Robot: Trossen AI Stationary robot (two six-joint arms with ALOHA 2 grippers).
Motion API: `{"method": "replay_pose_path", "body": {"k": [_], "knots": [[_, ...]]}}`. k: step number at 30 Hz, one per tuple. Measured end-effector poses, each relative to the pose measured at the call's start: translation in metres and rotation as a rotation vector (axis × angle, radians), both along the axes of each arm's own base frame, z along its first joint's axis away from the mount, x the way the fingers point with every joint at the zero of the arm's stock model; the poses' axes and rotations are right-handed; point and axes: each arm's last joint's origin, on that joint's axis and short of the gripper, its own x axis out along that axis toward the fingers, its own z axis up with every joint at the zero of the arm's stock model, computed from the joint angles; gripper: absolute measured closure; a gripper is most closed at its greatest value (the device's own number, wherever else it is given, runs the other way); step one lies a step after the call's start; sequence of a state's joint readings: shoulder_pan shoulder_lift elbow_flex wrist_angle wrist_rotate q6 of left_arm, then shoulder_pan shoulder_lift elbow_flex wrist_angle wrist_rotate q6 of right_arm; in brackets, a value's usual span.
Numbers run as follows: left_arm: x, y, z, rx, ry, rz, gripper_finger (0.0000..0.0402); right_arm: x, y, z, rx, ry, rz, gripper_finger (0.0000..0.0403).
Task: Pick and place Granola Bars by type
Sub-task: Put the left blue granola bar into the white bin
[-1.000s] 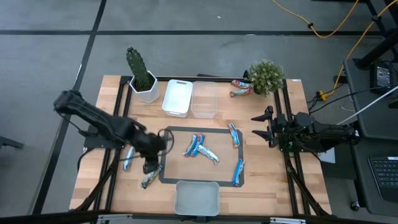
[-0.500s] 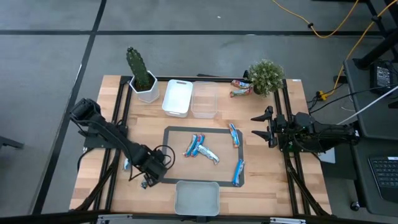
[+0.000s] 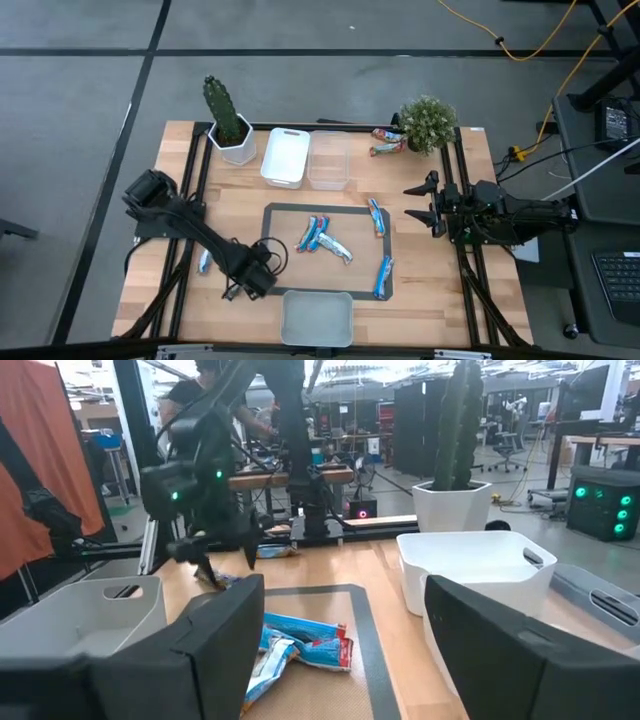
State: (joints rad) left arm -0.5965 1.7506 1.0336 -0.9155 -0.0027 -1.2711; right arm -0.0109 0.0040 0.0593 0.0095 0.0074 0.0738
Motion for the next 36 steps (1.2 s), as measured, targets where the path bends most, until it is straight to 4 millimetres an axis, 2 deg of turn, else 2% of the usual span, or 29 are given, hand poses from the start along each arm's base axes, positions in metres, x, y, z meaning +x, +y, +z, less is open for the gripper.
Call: {"method": "replay_pose_path", "body": {"k": [4, 7, 10, 16, 18, 21, 23, 27, 31, 33, 36], "knots": [[0.005, -0.004, -0.014, -0.027, 0.030, -0.014, 0.0057, 0.000, 0.000, 0.000, 0.000, 0.001, 0.000, 0.0125], [0.006, -0.005, -0.017, -0.025, 0.040, -0.001, 0.0086, 0.000, 0.000, 0.000, 0.000, 0.001, 0.000, 0.0125], [0.005, -0.004, -0.016, -0.026, 0.045, 0.019, 0.0156, 0.000, 0.000, 0.000, 0.000, 0.001, 0.000, 0.0125], [0.000, 0.000, -0.008, -0.026, 0.061, 0.020, 0.0367, 0.000, 0.000, 0.000, -0.002, 0.001, 0.000, 0.0125], [-0.001, 0.002, -0.001, -0.051, 0.049, 0.029, 0.0383, 0.000, 0.000, 0.000, -0.003, 0.003, 0.000, 0.0125], [-0.004, 0.008, 0.018, -0.100, 0.028, 0.042, 0.0383, 0.000, 0.000, -0.001, -0.003, 0.006, 0.000, 0.0125], [-0.005, 0.015, 0.037, -0.104, -0.007, 0.058, 0.0386, 0.000, 0.000, -0.001, -0.004, 0.008, 0.000, 0.0125], [-0.002, 0.036, 0.097, -0.045, -0.234, 0.087, 0.0393, 0.000, 0.000, -0.001, -0.004, 0.008, 0.000, 0.0125], [-0.006, 0.062, 0.173, 0.123, -0.617, 0.094, 0.0392, 0.000, 0.000, -0.001, -0.004, 0.009, 0.000, 0.0125], [-0.014, 0.073, 0.212, 0.252, -0.795, 0.087, 0.0392, 0.000, 0.000, -0.001, -0.004, 0.009, 0.000, 0.0125], [-0.032, 0.086, 0.260, 0.407, -0.967, 0.051, 0.0392, 0.000, 0.000, -0.001, -0.004, 0.009, 0.000, 0.0125]]}}
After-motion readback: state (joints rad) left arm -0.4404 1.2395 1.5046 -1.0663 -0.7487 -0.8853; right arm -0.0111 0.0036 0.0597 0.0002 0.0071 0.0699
